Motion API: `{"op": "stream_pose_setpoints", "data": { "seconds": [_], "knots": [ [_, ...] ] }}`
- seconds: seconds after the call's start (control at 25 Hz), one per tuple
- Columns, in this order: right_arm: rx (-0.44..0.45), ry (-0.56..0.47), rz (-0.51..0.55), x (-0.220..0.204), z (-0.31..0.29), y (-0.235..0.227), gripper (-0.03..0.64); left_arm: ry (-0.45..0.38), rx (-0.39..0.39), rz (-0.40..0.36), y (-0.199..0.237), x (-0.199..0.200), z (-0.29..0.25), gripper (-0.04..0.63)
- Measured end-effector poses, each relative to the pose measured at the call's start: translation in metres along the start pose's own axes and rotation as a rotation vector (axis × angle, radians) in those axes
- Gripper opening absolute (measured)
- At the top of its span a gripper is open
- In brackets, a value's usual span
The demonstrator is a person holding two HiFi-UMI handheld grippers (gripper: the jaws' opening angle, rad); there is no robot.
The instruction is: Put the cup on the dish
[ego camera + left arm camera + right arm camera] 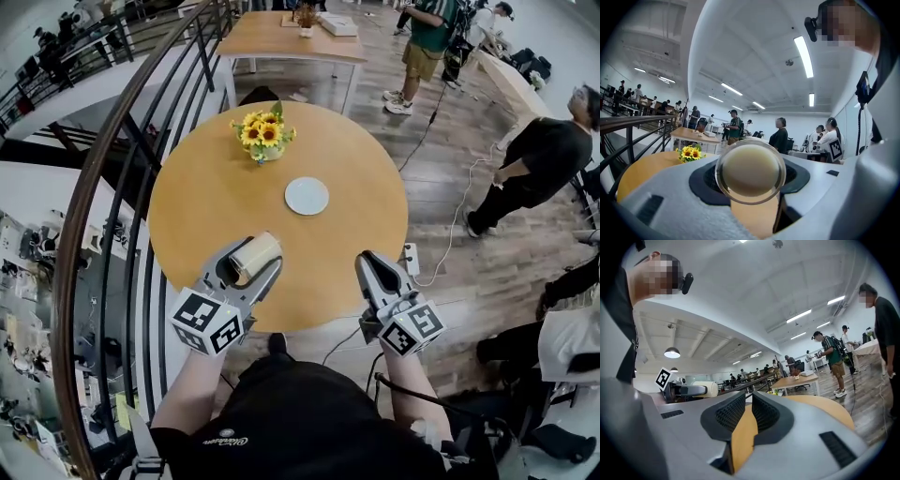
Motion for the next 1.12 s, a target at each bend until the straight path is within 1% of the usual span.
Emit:
{"op": "stream_pose_setpoints", "data": {
  "seconds": [0.16, 0.32, 0.44, 0.56, 0.72, 0.84, 1.12],
  "knots": [
    [-0.024, 0.003, 0.022, 0.008, -0.043, 0.006, 0.031, 0.004, -0.032, 0.004, 0.038, 0.005, -0.008, 0.258],
    [-0.077, 0.008, 0.038, 0.002, -0.063, 0.009, 0.031, 0.025, -0.075, 0.010, 0.062, -0.002, -0.014, 0.258],
    [-0.102, 0.011, 0.030, 0.001, -0.066, 0.005, 0.031, 0.026, -0.097, 0.028, 0.069, -0.006, -0.023, 0.258],
    [-0.118, 0.007, 0.019, 0.000, -0.067, -0.001, 0.031, 0.028, -0.111, 0.024, 0.073, -0.005, -0.032, 0.258],
    [-0.115, 0.003, 0.021, 0.005, -0.074, -0.011, 0.031, 0.024, -0.099, 0.021, 0.078, -0.002, -0.042, 0.258],
    [-0.096, -0.007, 0.027, 0.013, -0.080, -0.020, 0.031, 0.026, -0.081, 0.014, 0.078, 0.003, -0.049, 0.258],
    [-0.061, -0.009, 0.017, 0.023, -0.080, -0.048, 0.031, 0.040, -0.033, 0.003, 0.070, 0.008, -0.069, 0.258]
  ]
}}
Point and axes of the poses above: the fingertips, and each gripper's own axes: z backward along the fingers, y to its left, x out of its top, the point moved 6 cm from there along z, backward along the fingers, and after that the axes turned 6 degrees about -z, right-handed, at the moved point
